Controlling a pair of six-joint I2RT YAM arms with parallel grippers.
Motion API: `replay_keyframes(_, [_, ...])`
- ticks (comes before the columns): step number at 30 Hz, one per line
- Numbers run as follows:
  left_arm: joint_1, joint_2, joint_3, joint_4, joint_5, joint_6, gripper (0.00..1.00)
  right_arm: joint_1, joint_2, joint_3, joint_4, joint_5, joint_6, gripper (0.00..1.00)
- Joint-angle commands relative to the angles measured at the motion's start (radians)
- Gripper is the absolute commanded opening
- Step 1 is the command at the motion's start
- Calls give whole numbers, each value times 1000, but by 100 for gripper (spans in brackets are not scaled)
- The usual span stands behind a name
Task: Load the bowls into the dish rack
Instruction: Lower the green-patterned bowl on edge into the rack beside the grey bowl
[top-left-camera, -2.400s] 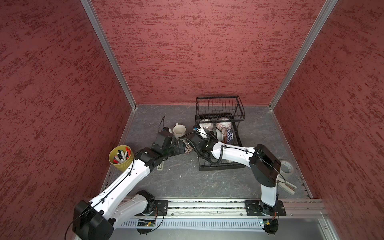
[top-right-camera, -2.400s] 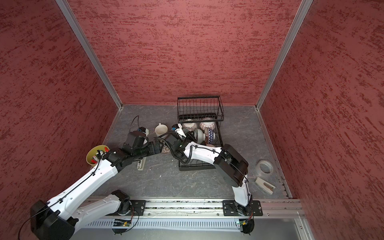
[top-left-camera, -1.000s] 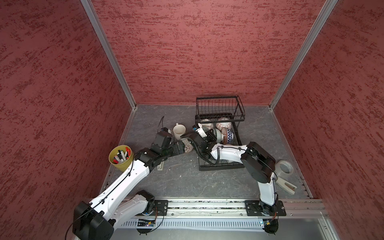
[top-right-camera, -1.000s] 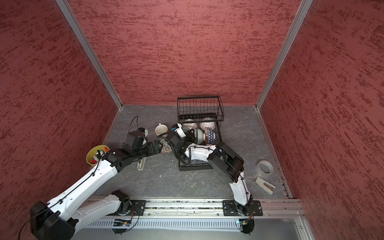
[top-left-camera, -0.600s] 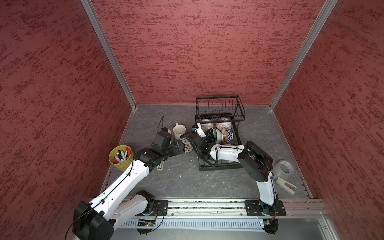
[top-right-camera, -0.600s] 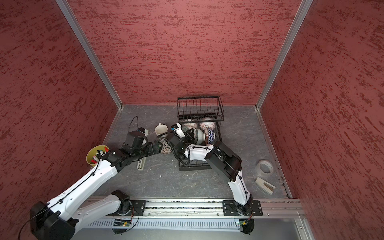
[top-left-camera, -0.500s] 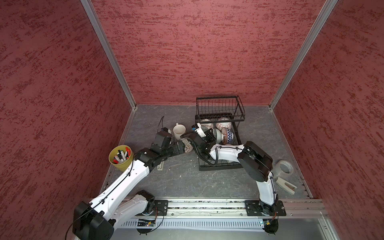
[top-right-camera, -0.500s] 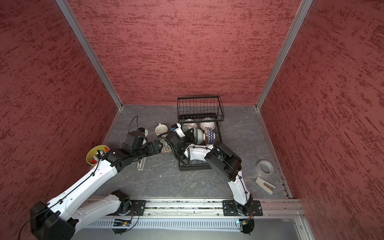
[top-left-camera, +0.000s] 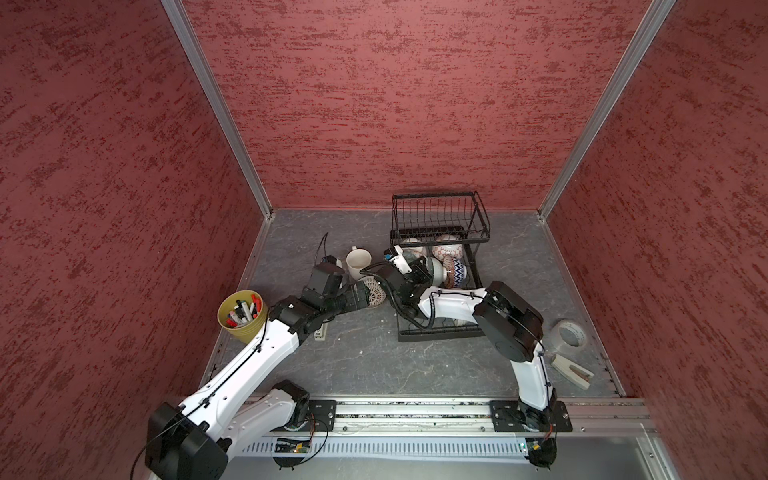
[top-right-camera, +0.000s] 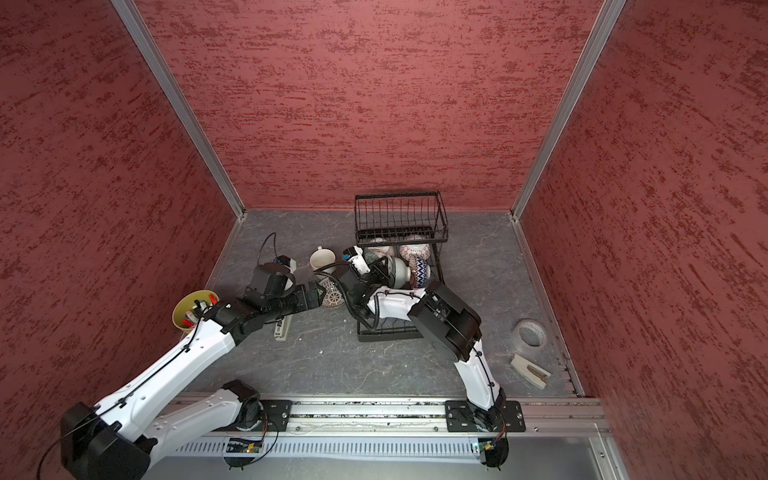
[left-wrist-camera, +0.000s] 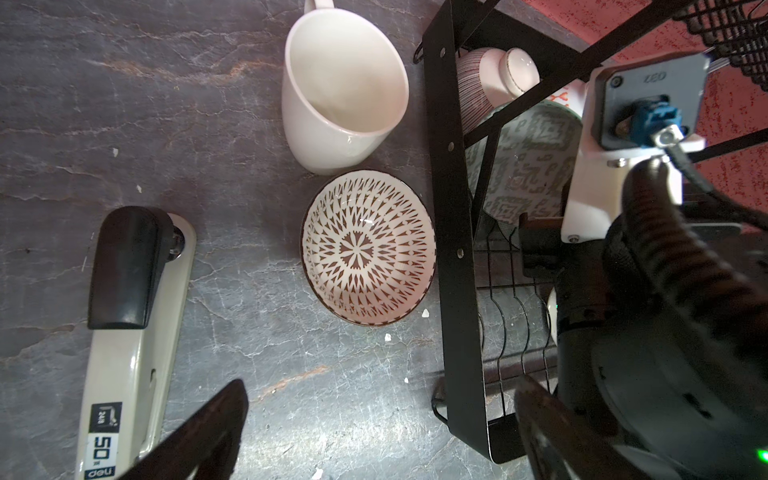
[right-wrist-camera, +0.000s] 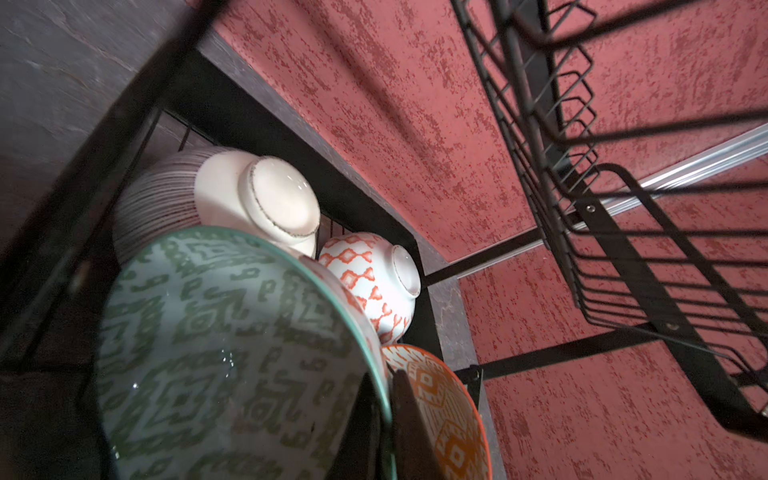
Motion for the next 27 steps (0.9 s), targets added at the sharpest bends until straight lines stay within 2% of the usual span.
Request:
replay_keyframes(1, [8,-5,-13,21,4,1,100,-3,-6,51,-248,-94,187,0])
replay_keyframes(8, [12,2,-18,28,9,1,100,9,13,95,-372,-113,278,0])
replay_keyframes(21, [14,-2,-24,30,6,1,100,46,79,112,-335,-58,211,0])
replay_keyframes(27, [16,-3,-25,30,5,1,100,63,96,139,-340,-64,206,13])
